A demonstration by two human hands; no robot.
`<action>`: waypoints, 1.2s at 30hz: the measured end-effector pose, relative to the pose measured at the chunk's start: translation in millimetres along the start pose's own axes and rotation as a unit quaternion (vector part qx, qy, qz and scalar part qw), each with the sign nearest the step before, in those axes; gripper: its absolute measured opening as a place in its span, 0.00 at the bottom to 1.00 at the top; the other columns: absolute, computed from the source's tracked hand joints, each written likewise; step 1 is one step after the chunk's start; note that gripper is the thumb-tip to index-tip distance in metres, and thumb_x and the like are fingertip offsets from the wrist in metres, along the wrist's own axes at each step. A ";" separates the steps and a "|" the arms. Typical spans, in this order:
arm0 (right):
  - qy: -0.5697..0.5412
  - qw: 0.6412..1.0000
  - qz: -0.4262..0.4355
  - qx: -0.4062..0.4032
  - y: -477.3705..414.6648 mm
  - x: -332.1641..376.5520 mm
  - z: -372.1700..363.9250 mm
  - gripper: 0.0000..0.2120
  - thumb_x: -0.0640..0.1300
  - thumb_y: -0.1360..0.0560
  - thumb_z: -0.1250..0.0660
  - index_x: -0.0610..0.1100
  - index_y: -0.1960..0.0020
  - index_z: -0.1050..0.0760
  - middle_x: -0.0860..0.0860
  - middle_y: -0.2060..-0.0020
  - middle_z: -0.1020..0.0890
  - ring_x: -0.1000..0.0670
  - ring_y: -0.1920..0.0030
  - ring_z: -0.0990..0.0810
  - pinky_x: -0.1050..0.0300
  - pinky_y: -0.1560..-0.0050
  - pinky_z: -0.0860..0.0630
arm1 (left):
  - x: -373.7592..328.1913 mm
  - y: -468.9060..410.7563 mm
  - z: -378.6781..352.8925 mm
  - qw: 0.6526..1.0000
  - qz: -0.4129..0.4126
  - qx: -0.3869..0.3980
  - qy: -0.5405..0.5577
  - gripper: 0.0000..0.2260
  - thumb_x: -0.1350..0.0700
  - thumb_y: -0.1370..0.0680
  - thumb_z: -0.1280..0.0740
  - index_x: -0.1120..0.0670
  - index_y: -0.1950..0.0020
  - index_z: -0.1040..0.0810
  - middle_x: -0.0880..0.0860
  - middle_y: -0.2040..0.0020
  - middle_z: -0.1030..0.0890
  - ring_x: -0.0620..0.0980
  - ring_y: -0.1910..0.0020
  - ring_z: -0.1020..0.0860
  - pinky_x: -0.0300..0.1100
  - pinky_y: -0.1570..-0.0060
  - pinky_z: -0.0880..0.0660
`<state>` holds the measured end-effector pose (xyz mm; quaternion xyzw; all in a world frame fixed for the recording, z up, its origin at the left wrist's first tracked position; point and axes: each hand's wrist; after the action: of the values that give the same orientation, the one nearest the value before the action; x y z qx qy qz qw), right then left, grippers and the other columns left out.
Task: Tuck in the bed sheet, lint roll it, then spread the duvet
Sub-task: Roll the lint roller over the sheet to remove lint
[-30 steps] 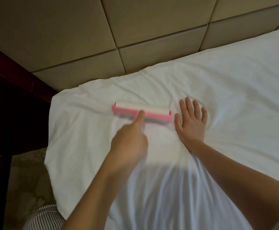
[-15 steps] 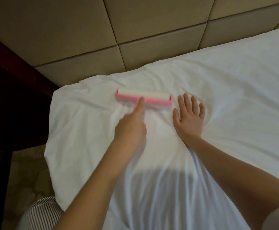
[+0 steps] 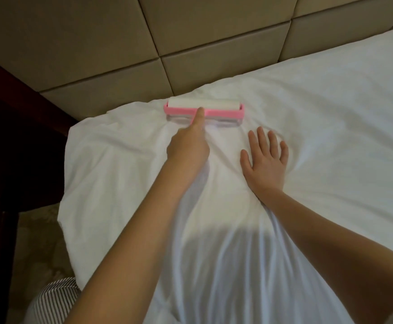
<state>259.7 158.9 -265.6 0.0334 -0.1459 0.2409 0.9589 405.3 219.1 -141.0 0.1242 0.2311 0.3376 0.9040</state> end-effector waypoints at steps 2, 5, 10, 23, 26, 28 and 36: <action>-0.001 1.000 0.002 -0.005 -1.4 -0.2 -2.1 0.33 0.58 0.25 0.62 0.48 0.24 0.43 0.50 0.24 0.43 0.47 0.24 0.49 0.53 0.29 0.64 | 13.4 32.4 -10.6 1.000 0.012 0.010 -0.006 0.30 0.57 0.20 0.46 0.39 0.24 0.56 0.53 0.58 0.30 0.54 0.59 0.30 0.42 0.60 0.36; -0.006 1.000 -0.002 -0.022 -2.1 0.4 -5.7 0.28 0.54 0.23 0.57 0.46 0.26 0.37 0.47 0.26 0.37 0.45 0.26 0.42 0.51 0.29 0.59 | 32.9 88.4 -21.0 0.996 0.042 0.075 -0.016 0.33 0.56 0.21 0.45 0.34 0.27 0.63 0.50 0.66 0.33 0.50 0.67 0.32 0.41 0.67 0.37; 0.002 1.000 0.005 -0.015 -1.9 0.7 -4.7 0.30 0.55 0.23 0.61 0.47 0.25 0.41 0.49 0.25 0.40 0.46 0.25 0.46 0.51 0.29 0.62 | 26.9 48.6 -12.7 1.000 0.005 0.029 -0.004 0.31 0.56 0.20 0.45 0.37 0.25 0.57 0.50 0.66 0.33 0.51 0.66 0.31 0.41 0.65 0.35; -0.001 1.000 0.000 -0.008 0.2 -0.6 -4.9 0.33 0.57 0.26 0.65 0.50 0.23 0.47 0.50 0.24 0.45 0.48 0.24 0.51 0.53 0.29 0.65 | 56.3 150.0 -44.8 0.997 0.055 0.049 -0.023 0.36 0.54 0.21 0.45 0.31 0.31 0.70 0.48 0.64 0.34 0.53 0.55 0.24 0.43 0.54 0.30; 0.003 1.000 0.000 0.004 0.6 1.3 -1.1 0.32 0.56 0.25 0.64 0.49 0.23 0.47 0.50 0.24 0.46 0.48 0.24 0.52 0.53 0.29 0.64 | 61.8 142.2 -42.6 0.997 0.042 0.043 -0.038 0.35 0.54 0.21 0.45 0.33 0.30 0.68 0.51 0.60 0.29 0.56 0.51 0.23 0.43 0.55 0.31; 0.002 1.000 -0.002 0.012 2.8 4.1 5.1 0.28 0.54 0.22 0.59 0.49 0.23 0.47 0.50 0.24 0.46 0.48 0.24 0.52 0.51 0.28 0.63 | 56.3 108.3 -37.7 0.998 0.023 0.029 -0.044 0.32 0.56 0.20 0.45 0.36 0.26 0.61 0.58 0.52 0.24 0.59 0.49 0.23 0.43 0.57 0.34; 0.011 0.997 -0.008 0.078 6.5 17.2 36.7 0.25 0.49 0.18 0.54 0.46 0.23 0.51 0.50 0.23 0.50 0.48 0.24 0.55 0.48 0.26 0.60 | 31.7 119.2 12.3 0.995 -0.023 -0.092 -0.031 0.29 0.60 0.20 0.45 0.42 0.23 0.51 0.58 0.46 0.25 0.56 0.54 0.26 0.43 0.61 0.35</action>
<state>261.4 167.4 -225.5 0.1067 -0.1153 0.2444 0.9569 366.6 327.8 -95.7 0.0456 0.1734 0.3328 0.9258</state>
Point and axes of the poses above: each hand's wrist, its own y-axis away from the middle knuckle, its own z-axis out of the back of the hand, x = y × z
